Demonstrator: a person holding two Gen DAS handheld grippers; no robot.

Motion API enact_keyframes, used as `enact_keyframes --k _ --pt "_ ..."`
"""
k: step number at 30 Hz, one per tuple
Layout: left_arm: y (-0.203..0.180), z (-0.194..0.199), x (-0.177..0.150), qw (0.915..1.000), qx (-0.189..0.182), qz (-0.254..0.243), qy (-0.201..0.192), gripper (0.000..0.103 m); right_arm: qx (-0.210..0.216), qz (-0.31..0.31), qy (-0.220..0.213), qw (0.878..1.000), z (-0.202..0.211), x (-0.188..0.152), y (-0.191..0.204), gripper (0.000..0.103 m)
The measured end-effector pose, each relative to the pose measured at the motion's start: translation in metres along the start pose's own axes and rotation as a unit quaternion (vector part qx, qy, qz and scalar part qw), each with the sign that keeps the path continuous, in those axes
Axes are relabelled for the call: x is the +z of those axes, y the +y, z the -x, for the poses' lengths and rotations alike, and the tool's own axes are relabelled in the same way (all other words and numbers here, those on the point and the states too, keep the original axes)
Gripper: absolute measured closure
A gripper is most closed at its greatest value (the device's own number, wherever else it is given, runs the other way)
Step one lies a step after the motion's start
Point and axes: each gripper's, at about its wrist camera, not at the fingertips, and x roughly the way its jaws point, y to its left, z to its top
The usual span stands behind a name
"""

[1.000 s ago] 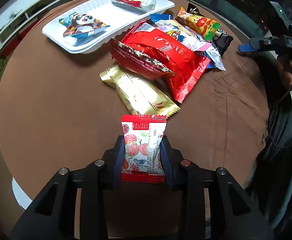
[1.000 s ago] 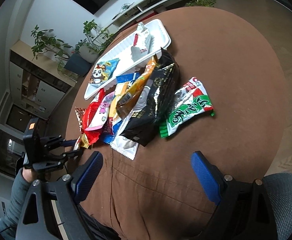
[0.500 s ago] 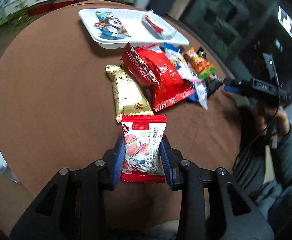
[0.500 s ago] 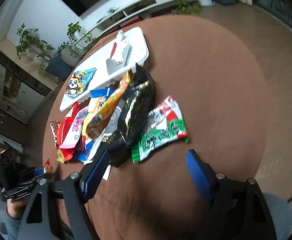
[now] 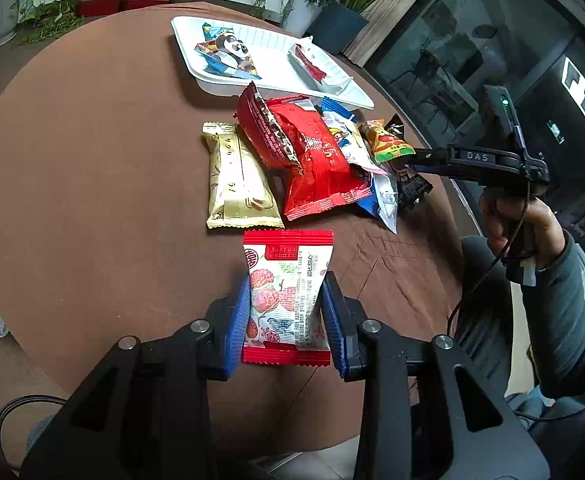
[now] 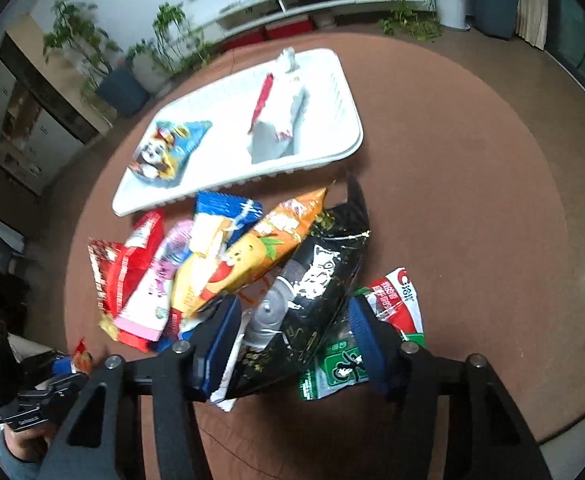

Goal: Organize snacks
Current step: 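Lift the square packet with the left gripper while the right gripper grasps the black packet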

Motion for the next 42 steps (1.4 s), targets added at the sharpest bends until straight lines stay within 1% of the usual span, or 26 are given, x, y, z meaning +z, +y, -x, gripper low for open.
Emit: enact_keyframes --k 4,9,15,18,20,22,24,25,28,33,39,42 --pt "0.003 -0.001 0.000 1.0000 -0.001 0.004 -0.001 0.071 0.001 0.008 0.013 1.000 -0.003 0.001 0.000 0.044" --pt "0.002 0.000 -0.001 1.0000 -0.005 0.004 -0.001 0.071 0.003 0.019 0.035 0.999 -0.018 0.010 0.008 0.044" --pt "0.003 0.002 -0.005 0.9999 -0.008 0.008 -0.001 0.071 0.015 0.011 0.038 0.999 -0.024 0.017 0.006 0.045" --pt "0.001 0.001 -0.006 0.9999 -0.010 0.008 -0.001 0.071 0.012 0.015 0.038 0.999 -0.024 0.019 0.004 0.054" --pt "0.000 0.000 -0.007 0.9999 -0.011 0.008 -0.001 0.071 0.011 0.018 0.038 0.999 -0.023 0.020 0.003 0.064" --pt "0.000 0.001 -0.007 0.9999 -0.011 0.008 -0.001 0.071 0.012 0.019 0.039 0.999 -0.023 0.019 0.002 0.068" --pt "0.000 0.001 -0.007 0.9999 -0.011 0.009 -0.003 0.071 0.017 0.014 0.036 0.999 -0.021 0.019 -0.001 0.072" --pt "-0.001 0.001 -0.007 0.9999 -0.011 0.009 -0.003 0.071 0.021 0.010 0.034 0.999 -0.020 0.019 -0.003 0.076" --pt "-0.001 0.002 -0.006 0.9998 -0.012 0.012 -0.006 0.071 0.031 -0.002 0.019 0.999 -0.012 0.016 -0.007 0.081" --pt "0.001 0.001 -0.005 0.9998 -0.012 0.017 -0.008 0.071 0.047 -0.020 0.007 0.999 -0.005 0.010 -0.015 0.082" --pt "0.005 0.001 -0.004 0.9995 -0.014 0.026 -0.015 0.071 0.073 -0.041 -0.021 0.996 0.016 0.003 -0.019 0.082" --pt "0.007 0.004 -0.003 0.9992 -0.017 0.030 -0.020 0.071 0.093 -0.050 -0.038 0.994 0.029 0.000 -0.020 0.082"
